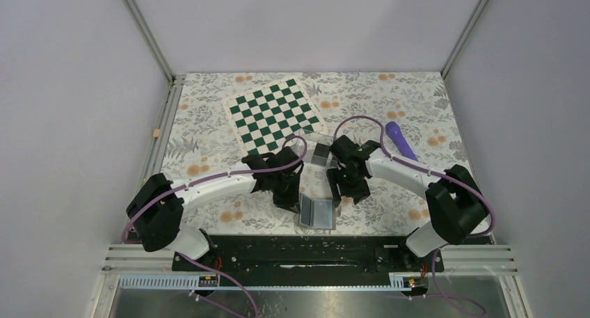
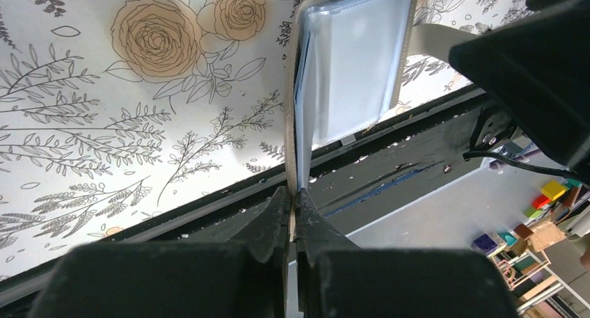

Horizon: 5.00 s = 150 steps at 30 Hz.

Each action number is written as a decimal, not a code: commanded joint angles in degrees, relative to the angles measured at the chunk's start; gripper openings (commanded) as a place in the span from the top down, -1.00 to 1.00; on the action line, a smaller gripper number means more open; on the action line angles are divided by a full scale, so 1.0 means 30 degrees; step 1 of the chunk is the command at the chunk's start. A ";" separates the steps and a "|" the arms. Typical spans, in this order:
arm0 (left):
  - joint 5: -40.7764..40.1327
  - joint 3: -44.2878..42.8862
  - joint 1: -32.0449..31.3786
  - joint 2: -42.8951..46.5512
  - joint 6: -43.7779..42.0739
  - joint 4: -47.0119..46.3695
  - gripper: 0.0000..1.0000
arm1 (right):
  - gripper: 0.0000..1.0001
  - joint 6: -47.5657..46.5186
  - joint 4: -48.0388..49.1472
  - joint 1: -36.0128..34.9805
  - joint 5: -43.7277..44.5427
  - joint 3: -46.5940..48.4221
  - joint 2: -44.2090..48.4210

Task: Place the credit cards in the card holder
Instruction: Close the card holder at the center of the board.

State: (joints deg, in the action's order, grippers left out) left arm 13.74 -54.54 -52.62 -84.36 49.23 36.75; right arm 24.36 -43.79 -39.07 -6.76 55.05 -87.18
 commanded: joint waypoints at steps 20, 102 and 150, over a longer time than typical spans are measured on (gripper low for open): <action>-0.1346 -0.4057 -0.0272 -0.1511 -0.1691 0.3986 1.00 | 0.82 0.1296 0.3998 -0.0333 -0.4509 -0.1921 -0.2042; 0.0134 -0.0796 -0.1576 -0.3945 -0.1604 -0.1501 0.83 | 0.78 0.1862 0.7485 -0.0296 -0.7590 -0.0601 -0.3379; -0.0229 0.2264 -0.1243 -0.1954 0.4065 -0.9630 1.00 | 0.86 0.2495 0.7502 -0.0296 -0.7041 -0.1924 -0.4265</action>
State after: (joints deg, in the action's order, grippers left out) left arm 15.75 -45.41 -56.55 -92.09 61.95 6.83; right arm 30.76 -18.96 -39.59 -29.61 50.50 -97.78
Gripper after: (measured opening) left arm 0.022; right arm 0.073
